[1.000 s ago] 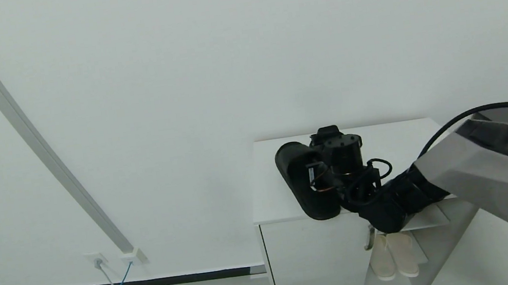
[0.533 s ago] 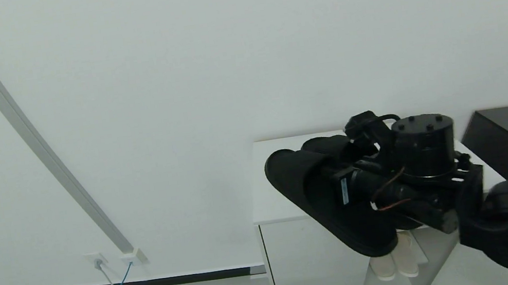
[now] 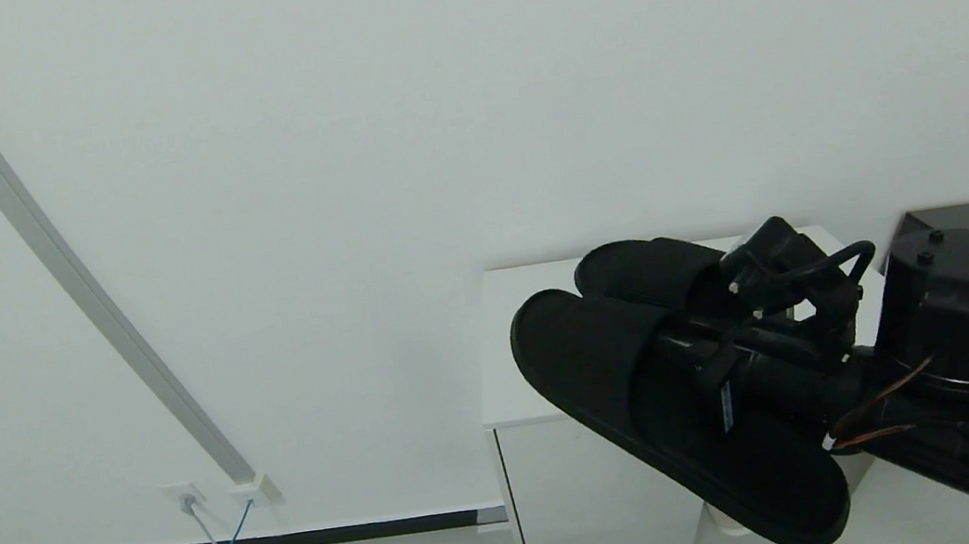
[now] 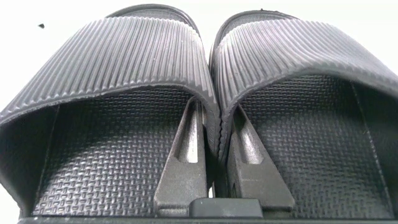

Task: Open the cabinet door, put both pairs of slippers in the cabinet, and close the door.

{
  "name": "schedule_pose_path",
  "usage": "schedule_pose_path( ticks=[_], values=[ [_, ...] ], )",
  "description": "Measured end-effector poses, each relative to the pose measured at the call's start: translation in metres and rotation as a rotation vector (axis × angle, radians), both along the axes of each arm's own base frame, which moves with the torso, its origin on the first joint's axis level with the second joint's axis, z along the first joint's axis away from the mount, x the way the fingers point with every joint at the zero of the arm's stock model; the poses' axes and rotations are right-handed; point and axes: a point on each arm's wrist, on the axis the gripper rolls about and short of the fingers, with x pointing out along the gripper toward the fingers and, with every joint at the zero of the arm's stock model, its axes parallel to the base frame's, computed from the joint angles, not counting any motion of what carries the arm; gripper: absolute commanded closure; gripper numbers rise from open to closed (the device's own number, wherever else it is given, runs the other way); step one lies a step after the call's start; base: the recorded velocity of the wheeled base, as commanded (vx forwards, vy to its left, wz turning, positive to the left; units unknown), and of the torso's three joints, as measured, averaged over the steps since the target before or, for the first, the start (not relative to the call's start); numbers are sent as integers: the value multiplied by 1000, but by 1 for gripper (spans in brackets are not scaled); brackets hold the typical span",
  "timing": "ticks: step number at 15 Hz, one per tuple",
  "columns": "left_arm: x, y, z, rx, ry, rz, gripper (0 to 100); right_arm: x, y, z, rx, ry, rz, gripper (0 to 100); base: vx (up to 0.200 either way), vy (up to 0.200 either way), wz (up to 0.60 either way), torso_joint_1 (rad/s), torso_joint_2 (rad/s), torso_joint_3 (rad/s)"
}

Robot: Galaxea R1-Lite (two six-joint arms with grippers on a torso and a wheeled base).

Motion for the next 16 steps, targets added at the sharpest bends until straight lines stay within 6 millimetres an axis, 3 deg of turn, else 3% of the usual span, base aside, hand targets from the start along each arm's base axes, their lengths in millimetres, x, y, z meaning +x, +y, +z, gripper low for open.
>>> schedule_pose_path(
  ticks=[6, 16],
  values=[
    [0, 0, 0, 0, 0, 0, 100, 0, 0, -5, -12, 13, -3, 100, 0, 0, 0, 0, 0, 0],
    [0, 0, 0, 0, 0, 0, 100, -2, 0, -12, -31, 32, 1, 100, -180, 0, 0, 2, 2, 3]
  ],
)
